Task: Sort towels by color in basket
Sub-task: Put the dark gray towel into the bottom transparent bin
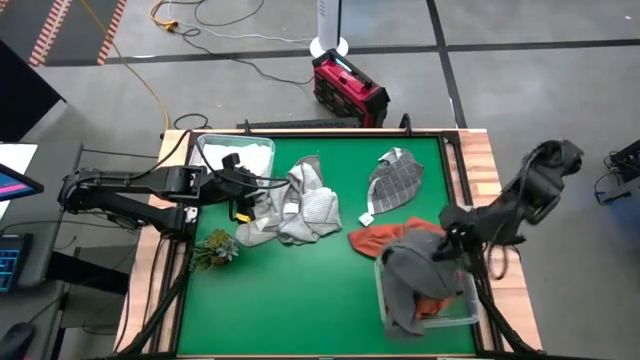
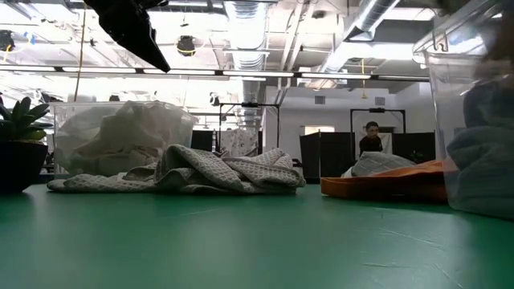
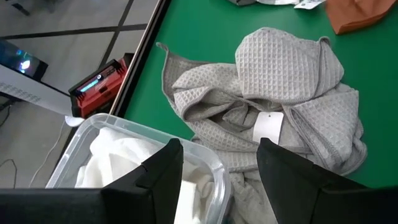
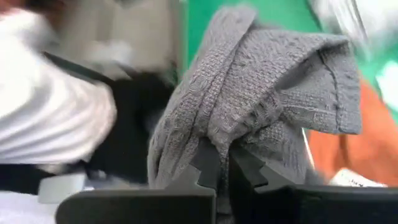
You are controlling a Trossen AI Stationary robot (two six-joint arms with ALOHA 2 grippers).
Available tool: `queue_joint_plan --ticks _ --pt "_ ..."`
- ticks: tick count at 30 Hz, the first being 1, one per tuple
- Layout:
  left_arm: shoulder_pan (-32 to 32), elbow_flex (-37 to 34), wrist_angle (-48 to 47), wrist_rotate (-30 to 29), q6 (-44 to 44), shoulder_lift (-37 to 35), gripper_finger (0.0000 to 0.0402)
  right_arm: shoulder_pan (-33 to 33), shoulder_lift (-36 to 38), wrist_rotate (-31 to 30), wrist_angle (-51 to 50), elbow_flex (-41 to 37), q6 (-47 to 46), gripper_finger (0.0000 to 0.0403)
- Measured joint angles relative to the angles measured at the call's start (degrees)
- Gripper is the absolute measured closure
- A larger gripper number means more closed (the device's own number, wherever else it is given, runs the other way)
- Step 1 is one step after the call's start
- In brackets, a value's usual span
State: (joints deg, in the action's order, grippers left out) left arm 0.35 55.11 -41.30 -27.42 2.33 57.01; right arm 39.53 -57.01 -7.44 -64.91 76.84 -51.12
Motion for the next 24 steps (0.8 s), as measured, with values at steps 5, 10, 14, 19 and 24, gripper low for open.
queue_joint_plan --ticks 5,10,14,19,24 --pt "0.0 0.0 0.0 -0.01 -0.23 0.0 0.0205 6.22 -5.5 -0.2 -10.81 -0.02 -17.21 0.0369" --pt "0.01 0.0 0.0 -0.01 -0.51 0.0 0.0205 10.18 -10.85 -0.2 -9.06 -0.72 -25.22 0.0368" --pt "0.0 0.0 0.0 0.0 -0.5 0.0 0.0205 10.49 -15.48 0.51 -7.72 -4.51 -30.29 0.0368" --pt "0.01 0.0 0.31 0.0 -0.63 0.0 0.0205 10.7 -19.0 1.8 5.24 -11.38 -31.41 0.0369" --pt "-0.01 0.0 0.87 0.0 -0.08 0.0 0.0205 7.75 -22.35 1.88 15.23 -16.74 -39.98 0.0369"
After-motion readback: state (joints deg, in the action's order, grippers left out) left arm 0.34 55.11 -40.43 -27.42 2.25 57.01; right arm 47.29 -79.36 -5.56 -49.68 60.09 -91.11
